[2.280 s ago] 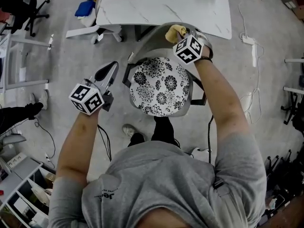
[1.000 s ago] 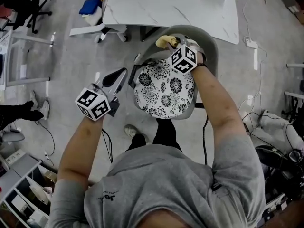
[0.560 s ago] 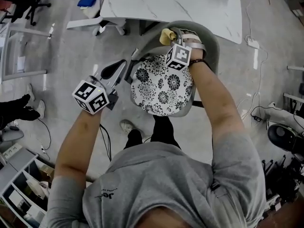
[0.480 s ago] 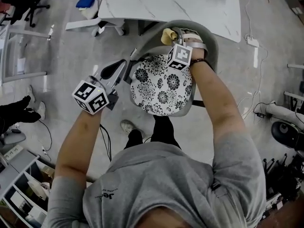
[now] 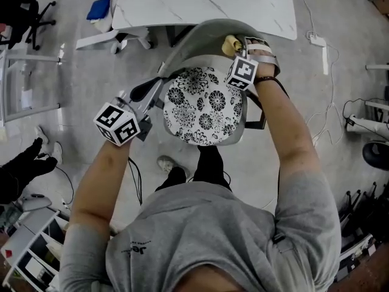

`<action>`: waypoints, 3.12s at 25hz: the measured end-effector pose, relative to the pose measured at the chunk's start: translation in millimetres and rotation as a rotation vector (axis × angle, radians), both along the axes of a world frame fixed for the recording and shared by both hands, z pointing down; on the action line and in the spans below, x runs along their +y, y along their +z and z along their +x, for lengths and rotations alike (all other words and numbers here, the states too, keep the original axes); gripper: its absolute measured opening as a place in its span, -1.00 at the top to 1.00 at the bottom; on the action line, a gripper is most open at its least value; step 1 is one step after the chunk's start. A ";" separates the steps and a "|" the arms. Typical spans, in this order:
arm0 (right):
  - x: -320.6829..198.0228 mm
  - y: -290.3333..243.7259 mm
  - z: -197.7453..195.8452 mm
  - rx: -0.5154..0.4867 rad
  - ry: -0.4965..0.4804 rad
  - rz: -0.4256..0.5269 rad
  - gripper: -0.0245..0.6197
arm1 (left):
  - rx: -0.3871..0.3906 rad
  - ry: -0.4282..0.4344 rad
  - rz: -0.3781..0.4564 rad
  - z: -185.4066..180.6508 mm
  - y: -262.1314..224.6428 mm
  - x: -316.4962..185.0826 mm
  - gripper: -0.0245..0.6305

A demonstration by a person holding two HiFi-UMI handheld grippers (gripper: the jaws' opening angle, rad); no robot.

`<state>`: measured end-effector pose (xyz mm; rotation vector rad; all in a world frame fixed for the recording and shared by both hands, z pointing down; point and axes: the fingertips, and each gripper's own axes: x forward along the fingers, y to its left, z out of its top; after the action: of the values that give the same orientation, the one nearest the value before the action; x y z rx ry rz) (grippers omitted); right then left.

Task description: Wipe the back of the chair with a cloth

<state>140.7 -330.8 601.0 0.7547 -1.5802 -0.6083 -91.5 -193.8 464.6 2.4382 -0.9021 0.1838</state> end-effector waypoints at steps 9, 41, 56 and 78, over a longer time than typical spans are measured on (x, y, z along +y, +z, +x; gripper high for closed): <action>38.8 0.5 73.8 0.054 0.147 -0.011 0.76 | 0.006 0.082 0.015 20.2 -2.9 10.7 0.75; 5.2 46.3 -166.0 -0.253 -0.175 -0.156 0.76 | -0.004 -0.101 -0.022 -59.6 30.1 7.1 0.75; -3.6 56.9 -95.3 -0.036 -0.153 -0.063 0.76 | 0.000 -0.029 -0.039 -34.7 39.6 -2.2 0.75; 45.6 42.7 74.7 0.201 0.138 -0.045 0.76 | -0.005 0.137 -0.024 1.5 38.1 -1.6 0.75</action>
<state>215.4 -285.2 643.7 0.7385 -1.3418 -0.5284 -90.0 -195.4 502.7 2.4793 -0.7305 0.2488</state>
